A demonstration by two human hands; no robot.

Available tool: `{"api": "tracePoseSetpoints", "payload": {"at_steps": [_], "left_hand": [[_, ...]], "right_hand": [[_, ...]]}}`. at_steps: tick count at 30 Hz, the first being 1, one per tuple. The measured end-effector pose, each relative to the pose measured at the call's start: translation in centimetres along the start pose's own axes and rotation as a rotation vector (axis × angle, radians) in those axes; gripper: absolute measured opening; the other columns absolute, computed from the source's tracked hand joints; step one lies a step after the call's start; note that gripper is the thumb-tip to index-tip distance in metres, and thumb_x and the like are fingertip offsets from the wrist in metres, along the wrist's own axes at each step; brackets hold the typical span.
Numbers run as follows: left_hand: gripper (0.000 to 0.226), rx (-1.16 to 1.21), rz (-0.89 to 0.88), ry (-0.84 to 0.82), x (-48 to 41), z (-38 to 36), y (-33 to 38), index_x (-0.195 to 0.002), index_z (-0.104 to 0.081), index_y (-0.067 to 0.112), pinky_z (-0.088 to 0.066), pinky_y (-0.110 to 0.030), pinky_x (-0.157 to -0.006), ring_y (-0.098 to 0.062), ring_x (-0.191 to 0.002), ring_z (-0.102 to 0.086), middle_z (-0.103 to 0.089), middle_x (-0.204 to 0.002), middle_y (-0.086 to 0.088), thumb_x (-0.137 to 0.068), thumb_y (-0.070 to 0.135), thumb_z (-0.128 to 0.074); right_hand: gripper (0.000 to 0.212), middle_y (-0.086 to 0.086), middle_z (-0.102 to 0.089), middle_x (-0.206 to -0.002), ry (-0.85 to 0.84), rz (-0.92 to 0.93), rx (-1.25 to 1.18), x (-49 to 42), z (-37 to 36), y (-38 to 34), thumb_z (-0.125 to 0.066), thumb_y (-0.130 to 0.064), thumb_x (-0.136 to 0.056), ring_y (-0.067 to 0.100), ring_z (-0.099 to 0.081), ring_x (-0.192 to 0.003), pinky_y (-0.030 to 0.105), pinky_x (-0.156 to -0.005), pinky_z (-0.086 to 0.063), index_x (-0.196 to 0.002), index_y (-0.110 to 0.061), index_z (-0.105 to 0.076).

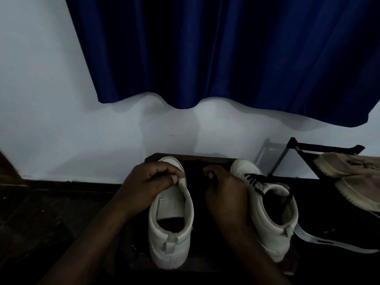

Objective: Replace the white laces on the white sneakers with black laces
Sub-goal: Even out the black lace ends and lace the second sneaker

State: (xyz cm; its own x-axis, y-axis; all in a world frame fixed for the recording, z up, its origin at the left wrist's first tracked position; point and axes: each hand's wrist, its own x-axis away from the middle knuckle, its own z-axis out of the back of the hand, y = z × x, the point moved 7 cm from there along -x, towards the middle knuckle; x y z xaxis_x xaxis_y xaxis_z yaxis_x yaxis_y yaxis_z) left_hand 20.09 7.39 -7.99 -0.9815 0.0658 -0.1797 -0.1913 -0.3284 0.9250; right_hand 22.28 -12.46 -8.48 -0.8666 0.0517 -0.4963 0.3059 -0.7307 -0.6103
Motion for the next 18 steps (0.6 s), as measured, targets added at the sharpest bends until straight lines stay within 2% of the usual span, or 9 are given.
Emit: {"api": "tracePoseSetpoints", "payload": {"at_steps": [2,4,6,7,9,11,13,15,18], "left_hand": [[0.011,0.14,0.041,0.105,-0.7,0.5,-0.1,-0.092,-0.083,0.022,-0.055,-0.026,-0.082,-0.014,-0.089,-0.076,-0.08,-0.091,0.0,-0.091,0.025,-0.072],[0.01,0.165,0.058,0.233,-1.3,0.9,-0.1,-0.096,-0.082,0.023,-0.052,-0.021,-0.068,-0.009,-0.072,-0.072,-0.079,-0.091,0.001,-0.095,0.021,-0.072],[0.016,0.131,0.039,0.283,-2.0,0.8,0.2,-0.106,-0.08,0.029,-0.048,-0.016,-0.062,0.001,-0.067,-0.065,-0.078,-0.101,0.008,-0.095,0.021,-0.072],[0.023,0.116,0.014,0.271,-2.3,0.5,0.5,-0.113,-0.077,0.034,-0.049,-0.016,-0.065,0.005,-0.072,-0.065,-0.076,-0.109,0.012,-0.095,0.021,-0.072],[0.036,0.066,-0.049,0.196,-3.1,-0.4,1.1,-0.124,-0.071,0.044,-0.053,-0.023,-0.083,0.004,-0.099,-0.067,-0.069,-0.125,0.02,-0.095,0.024,-0.073],[0.045,0.011,-0.058,0.083,-3.6,-1.6,1.3,-0.131,-0.063,0.052,-0.053,-0.037,-0.099,-0.003,-0.111,-0.066,-0.067,-0.131,0.023,-0.095,0.028,-0.074],[0.047,-0.051,-0.045,0.022,-3.9,-2.4,1.2,-0.132,-0.061,0.055,-0.053,-0.04,-0.102,-0.001,-0.104,-0.067,-0.07,-0.124,0.025,-0.093,0.033,-0.075],[0.034,-0.121,-0.026,0.039,-4.0,-2.3,0.8,-0.122,-0.07,0.048,-0.055,-0.04,-0.097,-0.004,-0.096,-0.07,-0.075,-0.109,0.022,-0.089,0.041,-0.076],[0.009,-0.078,-0.006,0.122,-3.6,-1.7,0.7,-0.097,-0.08,0.032,-0.057,-0.034,-0.079,-0.008,-0.077,-0.073,-0.078,-0.083,0.011,-0.09,0.026,-0.079]], "right_hand": [[0.028,-0.01,-0.078,-0.092,0.071,0.009,-0.095,-0.5,0.5,0.1,-0.067,0.0,-0.09,0.007,-0.073,-0.085,0.019,-0.074,-0.052,-0.099,-0.025,-0.074],[0.024,-0.014,-0.077,-0.091,0.075,-0.043,-0.273,-0.7,0.4,0.2,-0.066,-0.003,-0.094,0.001,-0.073,-0.086,0.027,-0.078,-0.058,-0.099,-0.026,-0.068],[0.024,-0.01,-0.077,-0.091,0.035,-0.155,-0.515,-1.0,-0.2,0.6,-0.061,-0.001,-0.098,0.007,-0.074,-0.086,0.036,-0.082,-0.06,-0.101,-0.025,-0.065],[0.024,-0.006,-0.077,-0.092,0.004,-0.2,-0.633,-1.1,-0.6,0.6,-0.059,0.001,-0.099,0.011,-0.074,-0.085,0.039,-0.083,-0.06,-0.102,-0.022,-0.064],[0.022,0.002,-0.076,-0.096,-0.071,-0.22,-0.795,-1.3,-0.8,0.1,-0.057,0.001,-0.102,0.02,-0.073,-0.086,0.041,-0.08,-0.059,-0.103,-0.019,-0.066],[0.021,0.002,-0.075,-0.097,-0.143,-0.172,-0.835,-1.5,-0.7,-0.6,-0.057,-0.001,-0.103,0.018,-0.069,-0.084,0.033,-0.073,-0.056,-0.103,-0.019,-0.069],[0.021,-0.001,-0.074,-0.095,-0.196,-0.13,-0.82,-1.5,-0.5,-1.1,-0.057,-0.002,-0.103,0.012,-0.065,-0.077,0.027,-0.069,-0.052,-0.105,-0.02,-0.069],[0.019,0.001,-0.074,-0.093,-0.195,-0.156,-0.817,-1.5,-0.4,-0.7,-0.061,-0.004,-0.102,0.012,-0.063,-0.072,0.028,-0.066,-0.052,-0.109,-0.02,-0.067],[0.015,0.006,-0.075,-0.091,-0.101,-0.245,-0.835,-1.7,0.0,0.5,-0.071,-0.006,-0.096,0.016,-0.065,-0.071,0.03,-0.065,-0.052,-0.104,-0.017,-0.067]]}}
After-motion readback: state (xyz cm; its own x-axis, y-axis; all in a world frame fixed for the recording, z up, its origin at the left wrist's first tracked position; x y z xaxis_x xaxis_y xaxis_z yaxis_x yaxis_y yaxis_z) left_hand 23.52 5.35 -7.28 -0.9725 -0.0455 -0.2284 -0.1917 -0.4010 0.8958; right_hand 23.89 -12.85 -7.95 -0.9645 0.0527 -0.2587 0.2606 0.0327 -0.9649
